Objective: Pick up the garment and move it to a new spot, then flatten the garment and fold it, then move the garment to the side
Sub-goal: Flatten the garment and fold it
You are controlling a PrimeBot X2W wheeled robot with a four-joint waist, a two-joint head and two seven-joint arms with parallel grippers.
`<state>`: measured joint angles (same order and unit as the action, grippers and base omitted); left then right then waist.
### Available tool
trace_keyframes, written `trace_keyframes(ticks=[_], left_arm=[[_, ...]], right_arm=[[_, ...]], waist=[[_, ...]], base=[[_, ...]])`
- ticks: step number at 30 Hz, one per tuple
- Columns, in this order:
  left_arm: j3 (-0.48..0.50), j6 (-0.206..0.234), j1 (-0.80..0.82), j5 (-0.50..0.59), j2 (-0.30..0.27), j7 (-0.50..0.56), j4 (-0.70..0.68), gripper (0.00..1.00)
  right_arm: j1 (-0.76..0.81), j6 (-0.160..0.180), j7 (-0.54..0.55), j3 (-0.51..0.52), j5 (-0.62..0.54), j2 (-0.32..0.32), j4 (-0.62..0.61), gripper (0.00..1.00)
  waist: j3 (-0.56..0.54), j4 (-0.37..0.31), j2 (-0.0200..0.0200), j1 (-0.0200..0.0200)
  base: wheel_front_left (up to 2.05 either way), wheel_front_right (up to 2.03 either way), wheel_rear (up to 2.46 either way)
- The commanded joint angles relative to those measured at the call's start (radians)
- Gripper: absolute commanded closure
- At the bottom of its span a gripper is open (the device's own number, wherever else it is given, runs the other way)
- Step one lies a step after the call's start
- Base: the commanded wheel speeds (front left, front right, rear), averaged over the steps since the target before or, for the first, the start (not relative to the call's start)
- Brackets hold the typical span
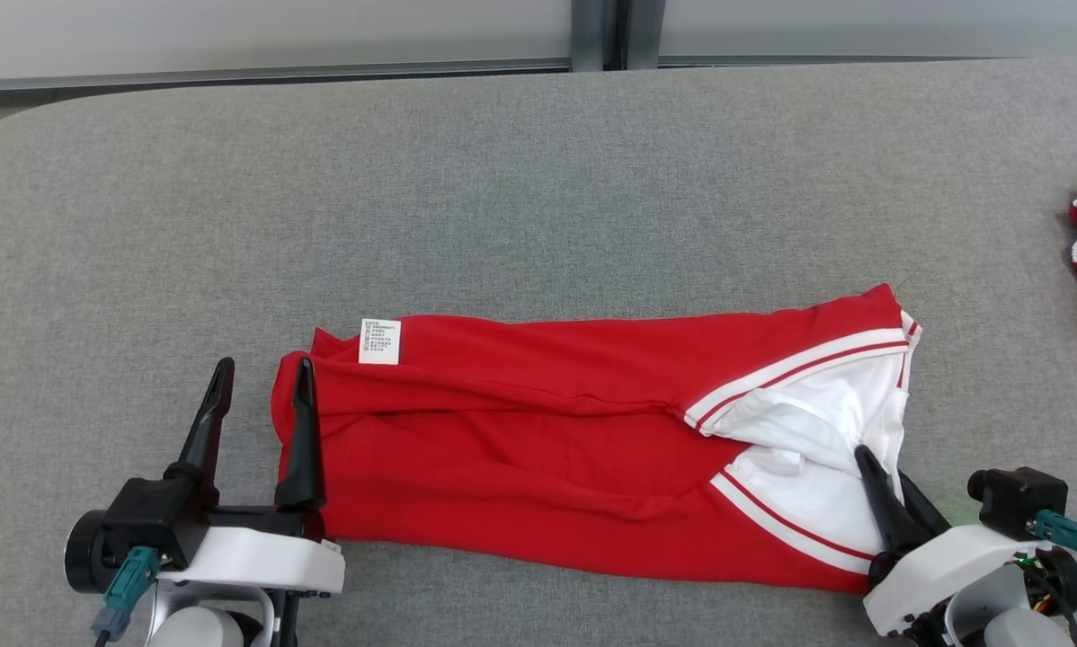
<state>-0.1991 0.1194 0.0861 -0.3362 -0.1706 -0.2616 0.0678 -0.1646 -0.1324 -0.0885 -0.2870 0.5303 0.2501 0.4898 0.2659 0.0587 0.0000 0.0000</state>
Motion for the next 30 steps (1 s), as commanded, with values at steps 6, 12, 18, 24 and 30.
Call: trace_keyframes(ticks=[6, 12, 18, 24, 30], left_arm=[[0.024, -0.02, 0.016, 0.017, 0.009, -0.004, -0.006, 0.0], [0.034, -0.031, 0.015, 0.028, 0.018, -0.004, -0.005, 0.0], [0.045, -0.042, 0.016, 0.039, 0.028, -0.004, 0.0, 0.0], [0.056, -0.048, 0.008, 0.046, 0.034, -0.004, -0.001, 0.0], [0.063, -0.051, 0.001, 0.054, 0.034, -0.004, 0.002, 0.0]], right_arm=[[0.019, 0.009, -0.013, 0.028, 0.011, 0.08, 0.028, 1.0], [0.015, 0.005, -0.044, 0.111, 0.005, 0.153, 0.016, 1.0], [0.009, 0.003, -0.048, 0.139, 0.0, 0.189, -0.015, 1.0], [-0.001, 0.003, -0.031, 0.12, -0.043, 0.178, -0.147, 1.0], [-0.022, 0.003, 0.058, 0.042, -0.147, 0.162, -0.394, 1.0]], waist=[[0.006, -0.019, 0.0, 0.0], [0.004, -0.027, 0.0, 0.0], [0.0, -0.031, 0.0, 0.0], [-0.009, -0.042, 0.0, 0.0], [-0.019, -0.057, 0.0, 0.0]], base=[[0.0, 0.0, 0.0], [0.0, 0.0, 0.0], [0.0, 0.0, 0.0], [0.0, 0.0, 0.0], [0.0, 0.0, 0.0]])
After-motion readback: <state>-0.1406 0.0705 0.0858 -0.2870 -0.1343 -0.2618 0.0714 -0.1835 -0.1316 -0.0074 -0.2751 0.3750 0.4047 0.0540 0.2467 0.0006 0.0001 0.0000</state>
